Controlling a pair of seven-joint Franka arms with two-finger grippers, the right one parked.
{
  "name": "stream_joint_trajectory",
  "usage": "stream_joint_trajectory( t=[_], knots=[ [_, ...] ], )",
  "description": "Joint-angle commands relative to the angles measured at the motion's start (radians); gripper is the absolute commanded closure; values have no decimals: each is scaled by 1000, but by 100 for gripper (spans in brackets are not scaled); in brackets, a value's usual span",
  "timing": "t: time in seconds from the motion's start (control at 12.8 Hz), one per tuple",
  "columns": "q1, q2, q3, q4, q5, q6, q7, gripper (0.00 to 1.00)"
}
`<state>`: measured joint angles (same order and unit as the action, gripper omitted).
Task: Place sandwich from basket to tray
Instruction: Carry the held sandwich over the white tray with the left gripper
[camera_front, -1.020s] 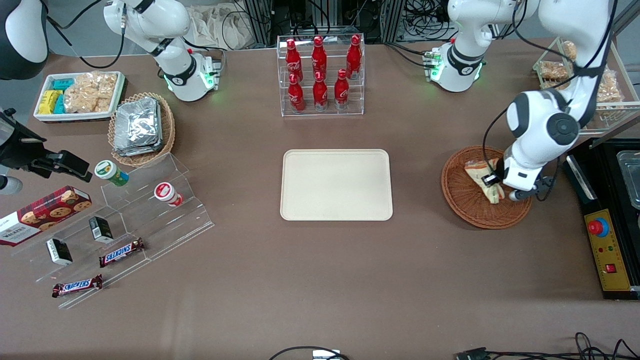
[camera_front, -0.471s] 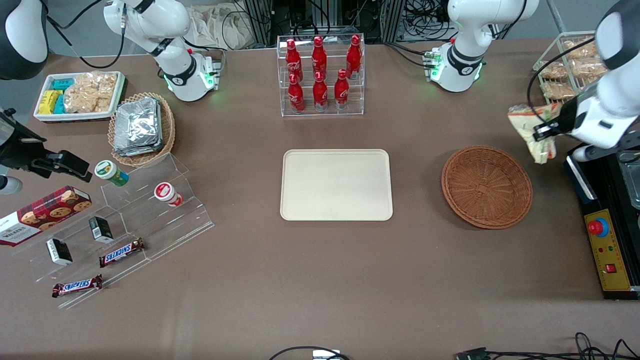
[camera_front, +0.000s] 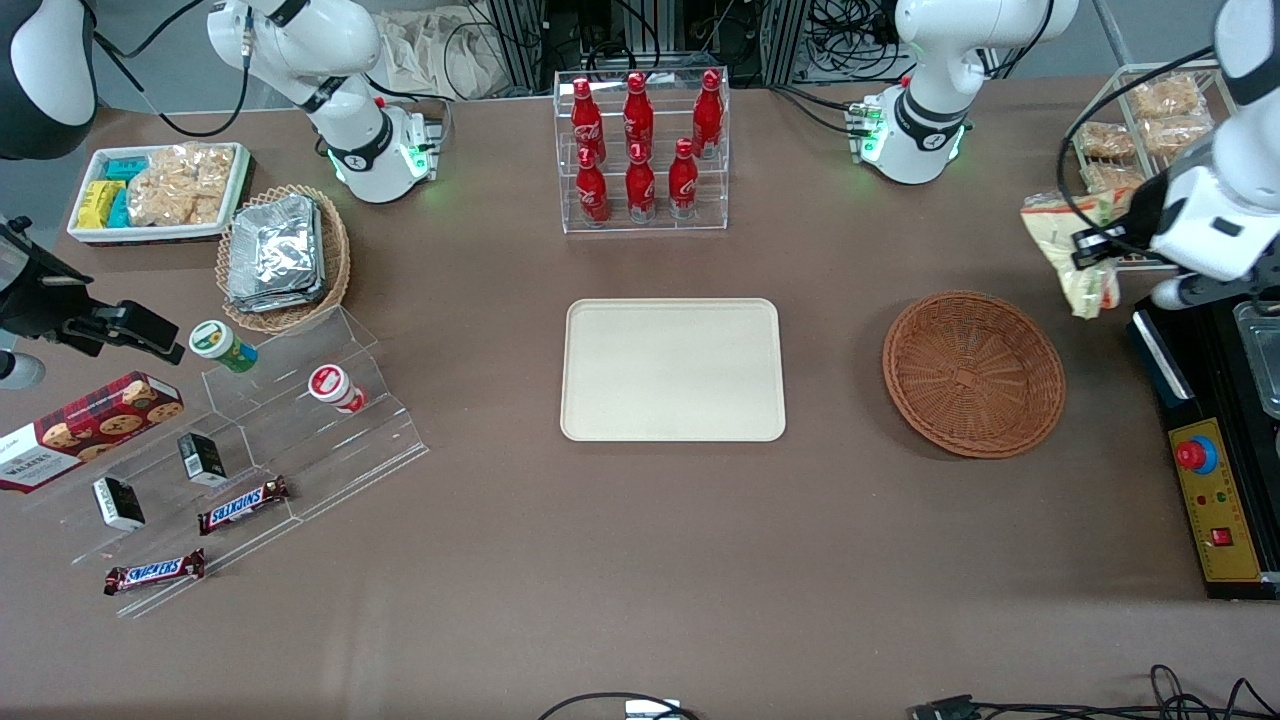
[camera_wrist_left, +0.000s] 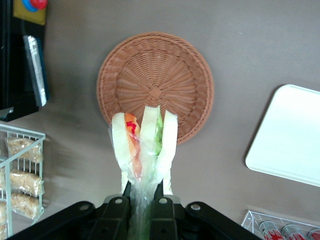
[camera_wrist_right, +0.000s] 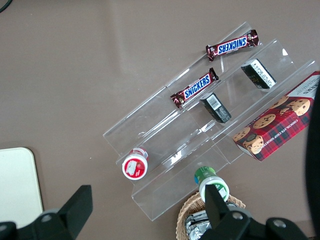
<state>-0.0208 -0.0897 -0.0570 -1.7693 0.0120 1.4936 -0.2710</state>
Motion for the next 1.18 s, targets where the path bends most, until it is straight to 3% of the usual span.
stream_joint_trajectory(
  t=[0.0, 0.16, 0.39, 0.63, 0.86, 1.1],
  knots=[
    [-1, 121, -148, 141, -6, -32, -118, 94],
    [-1, 238, -318, 241, 5, -32, -358, 93],
    [-22, 378, -496, 292, 17, 51, -494, 93],
    [-53, 393, -509, 165, 36, 210, -461, 92],
    [-56, 398, -520, -23, 100, 425, -407, 89],
    [-56, 528, -520, -91, 251, 626, -410, 91]
  ],
)
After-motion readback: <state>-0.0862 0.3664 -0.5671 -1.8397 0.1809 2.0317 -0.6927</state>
